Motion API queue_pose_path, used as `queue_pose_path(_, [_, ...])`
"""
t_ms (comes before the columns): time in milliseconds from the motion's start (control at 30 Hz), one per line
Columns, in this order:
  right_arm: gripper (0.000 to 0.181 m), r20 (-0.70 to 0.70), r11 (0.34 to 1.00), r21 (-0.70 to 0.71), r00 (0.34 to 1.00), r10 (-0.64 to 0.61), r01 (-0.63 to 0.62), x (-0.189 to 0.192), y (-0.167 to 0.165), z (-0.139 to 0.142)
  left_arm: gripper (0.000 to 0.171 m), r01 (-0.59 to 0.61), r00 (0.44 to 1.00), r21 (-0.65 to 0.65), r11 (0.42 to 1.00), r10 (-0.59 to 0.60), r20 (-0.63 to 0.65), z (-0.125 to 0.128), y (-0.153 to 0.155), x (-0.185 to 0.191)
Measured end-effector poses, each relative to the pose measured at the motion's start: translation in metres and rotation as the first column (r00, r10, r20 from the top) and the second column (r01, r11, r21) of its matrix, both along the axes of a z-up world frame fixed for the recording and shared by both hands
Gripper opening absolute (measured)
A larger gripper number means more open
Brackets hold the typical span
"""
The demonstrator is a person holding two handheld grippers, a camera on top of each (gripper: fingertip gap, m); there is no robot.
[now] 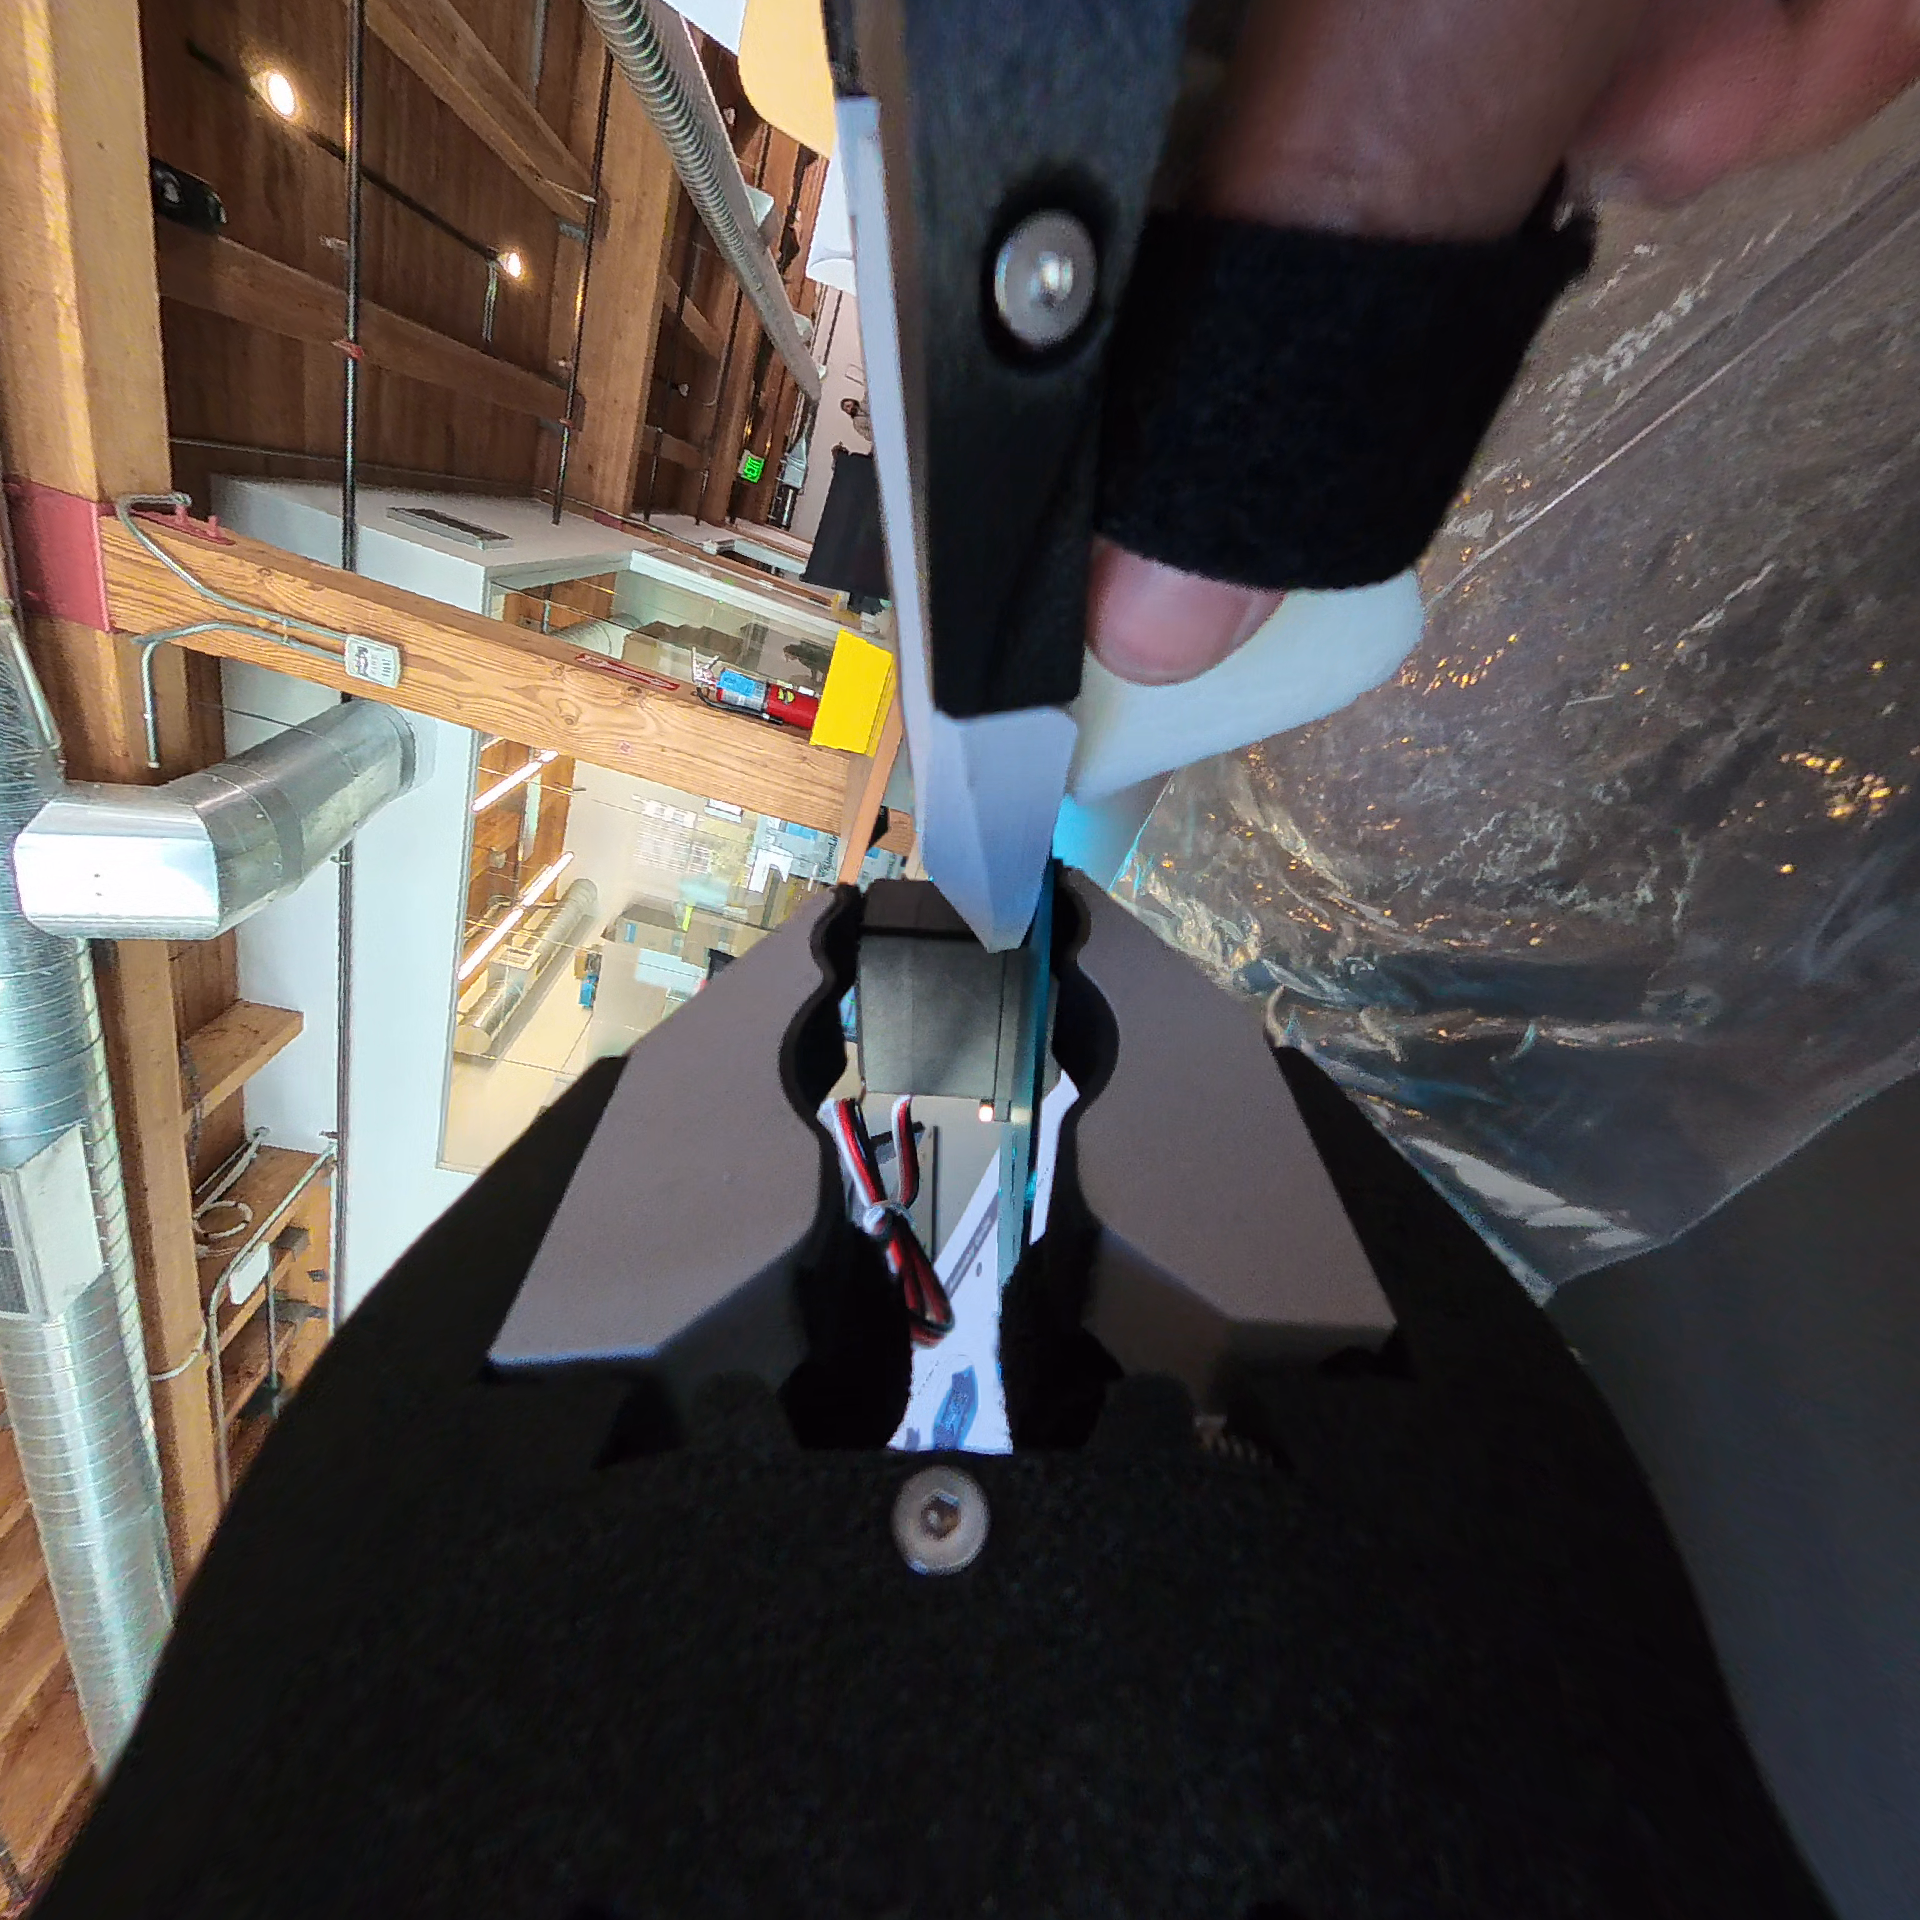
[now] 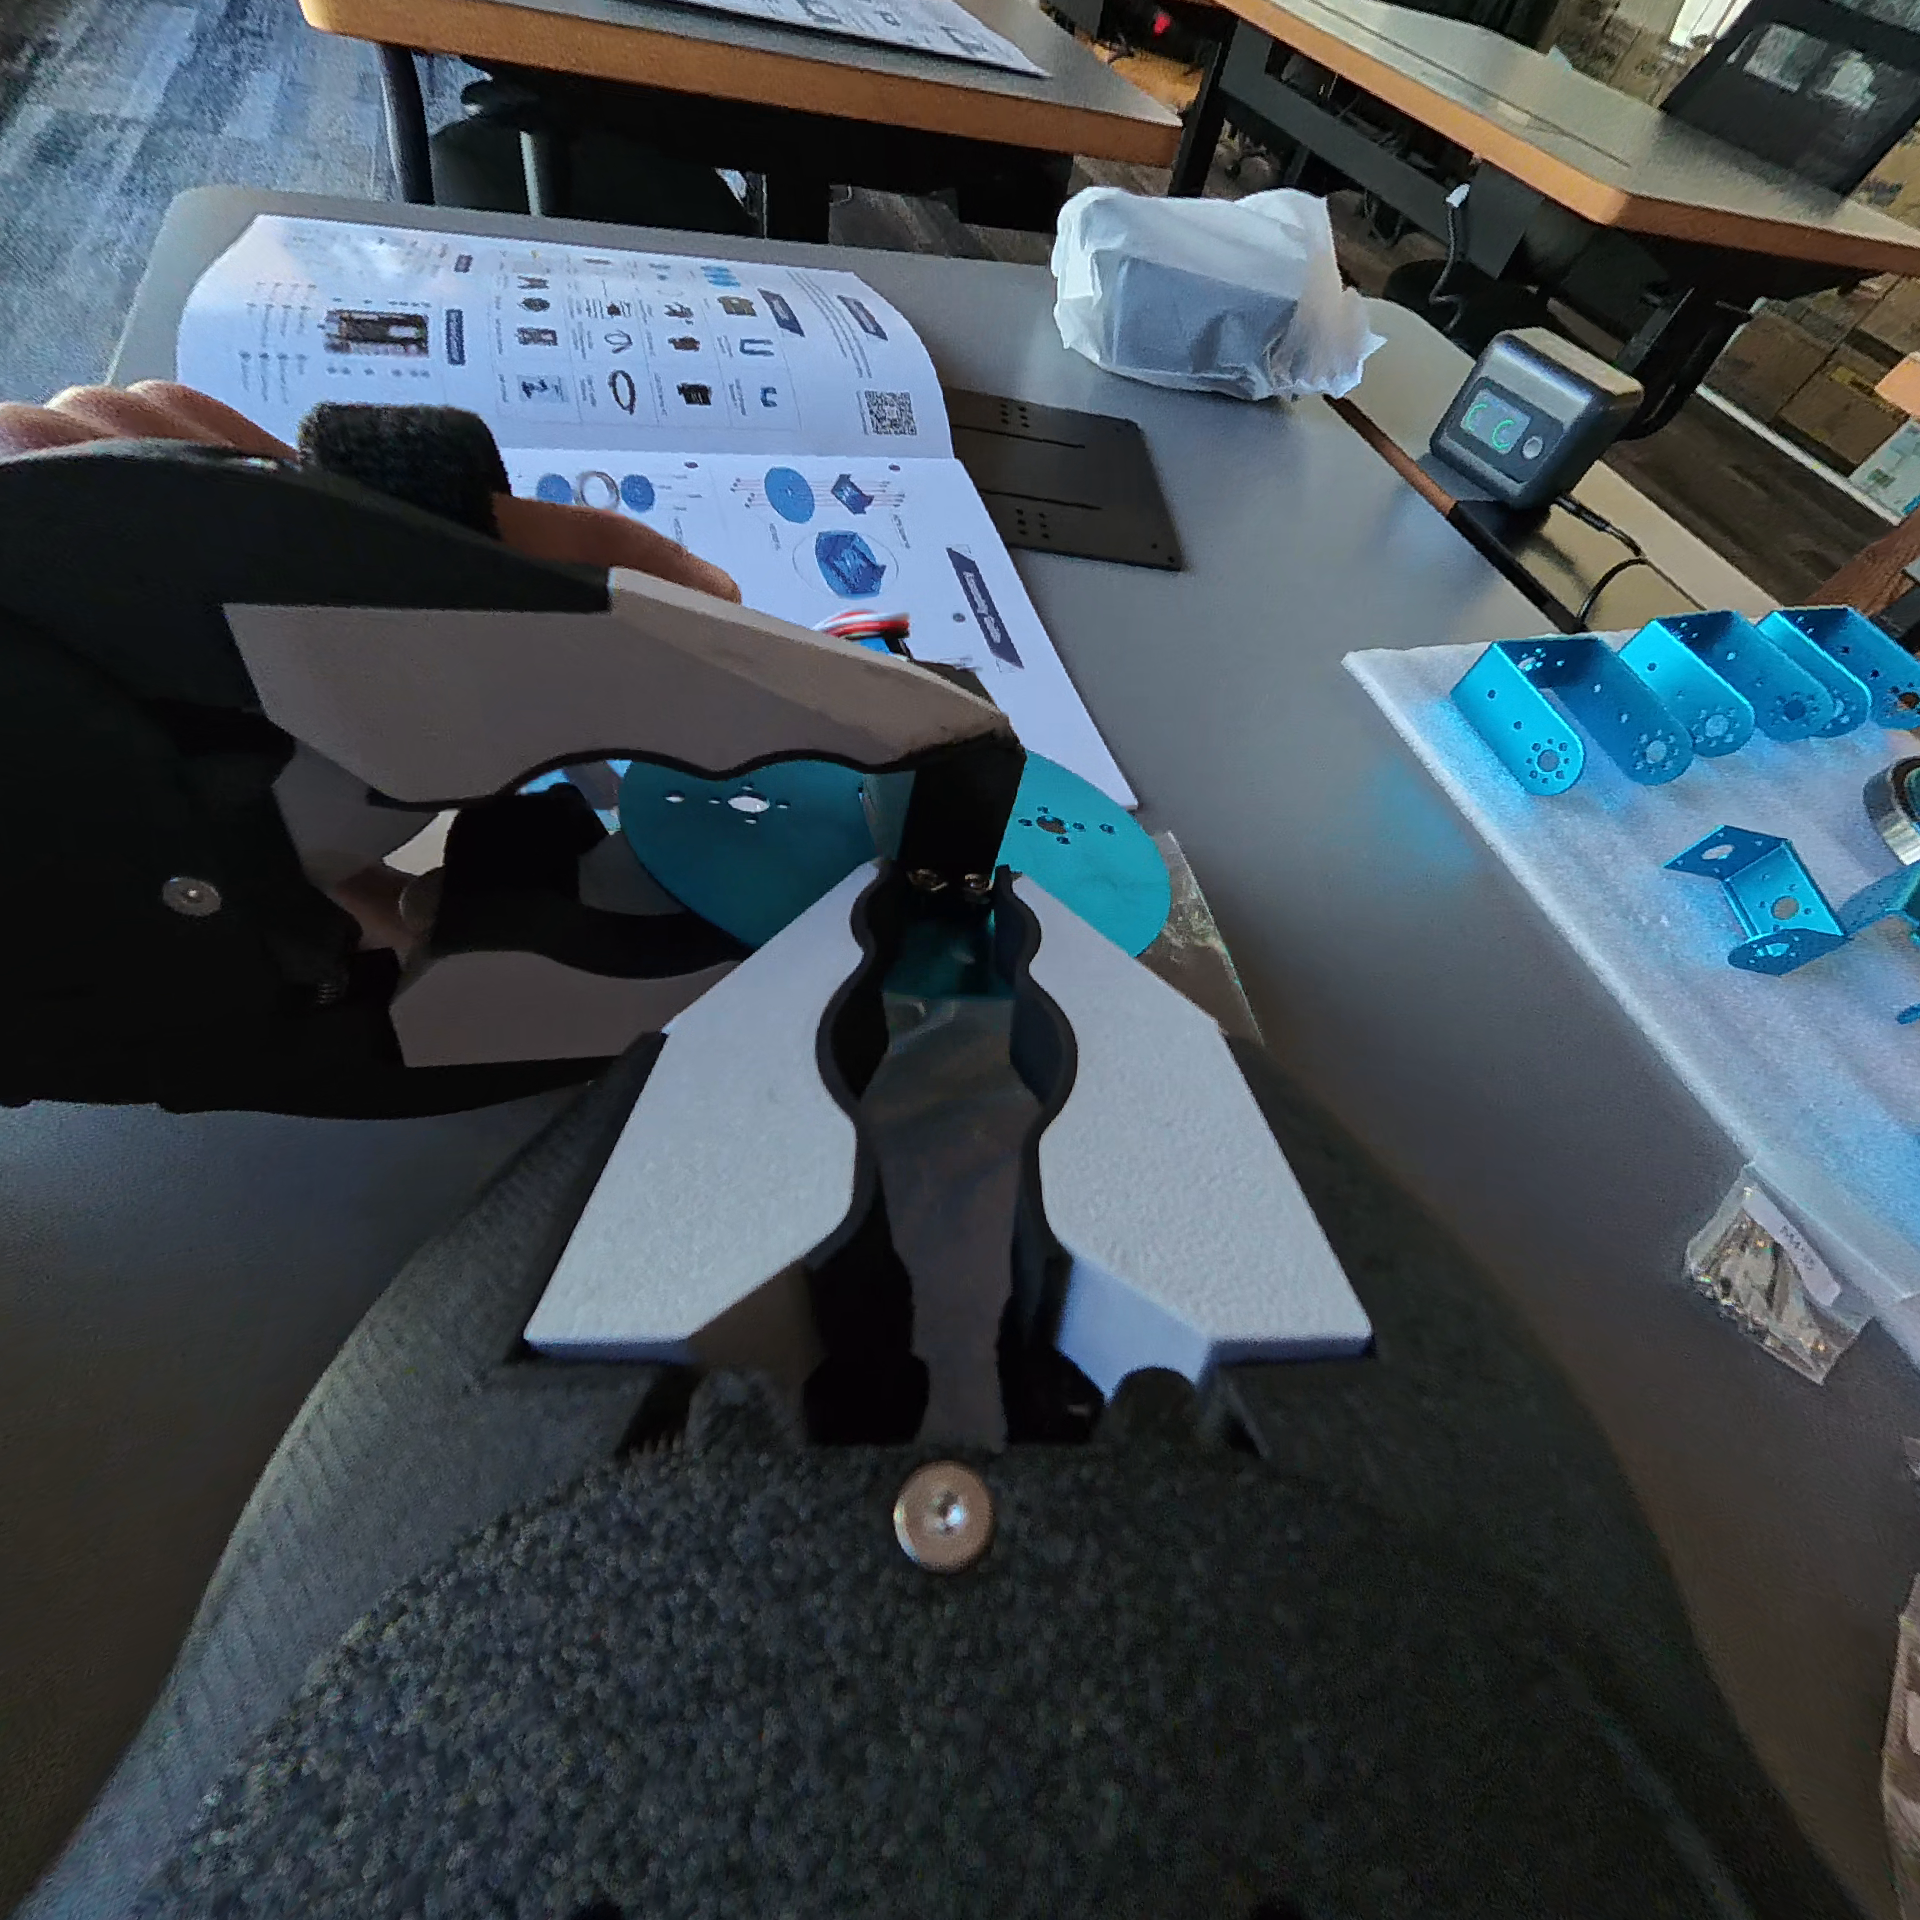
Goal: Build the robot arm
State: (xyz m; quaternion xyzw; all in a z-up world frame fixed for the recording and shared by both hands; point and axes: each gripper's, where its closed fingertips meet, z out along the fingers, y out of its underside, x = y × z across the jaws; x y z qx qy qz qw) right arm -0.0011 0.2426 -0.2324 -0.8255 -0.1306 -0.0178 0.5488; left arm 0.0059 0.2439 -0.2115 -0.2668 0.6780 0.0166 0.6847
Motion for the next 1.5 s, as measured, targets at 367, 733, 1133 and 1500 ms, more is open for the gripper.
queue_pose_path(367, [0.017, -0.080, 0.999, 0.010, 0.996, 0.040, -0.040, -0.002, 0.001, 0.001, 0.035, -0.002, 1.000, -0.002, 1.000, 0.002, -0.002, 0.000, 0.004, 0.000])
queue_pose_path(733, [0.015, -0.058, 0.998, -0.050, 0.997, -0.041, 0.038, 0.002, -0.001, -0.005, 0.035, 0.003, 1.000, -0.025, 1.000, -0.003, -0.030, -0.008, 0.004, 0.004])
queue_pose_path(1133, [0.062, -0.320, 0.922, 0.083, 0.866, 0.383, -0.377, 0.002, -0.036, 0.057, 0.036, 0.202, 0.971, -0.367, 0.908, -0.138, 0.195, 0.026, -0.009, -0.002])
queue_pose_path(1500, [0.038, -0.270, 0.886, -0.253, 0.907, 0.321, -0.389, -0.002, -0.052, 0.030, 0.035, 0.145, 0.989, -0.412, 0.900, -0.142, 0.040, -0.010, -0.037, 0.021])
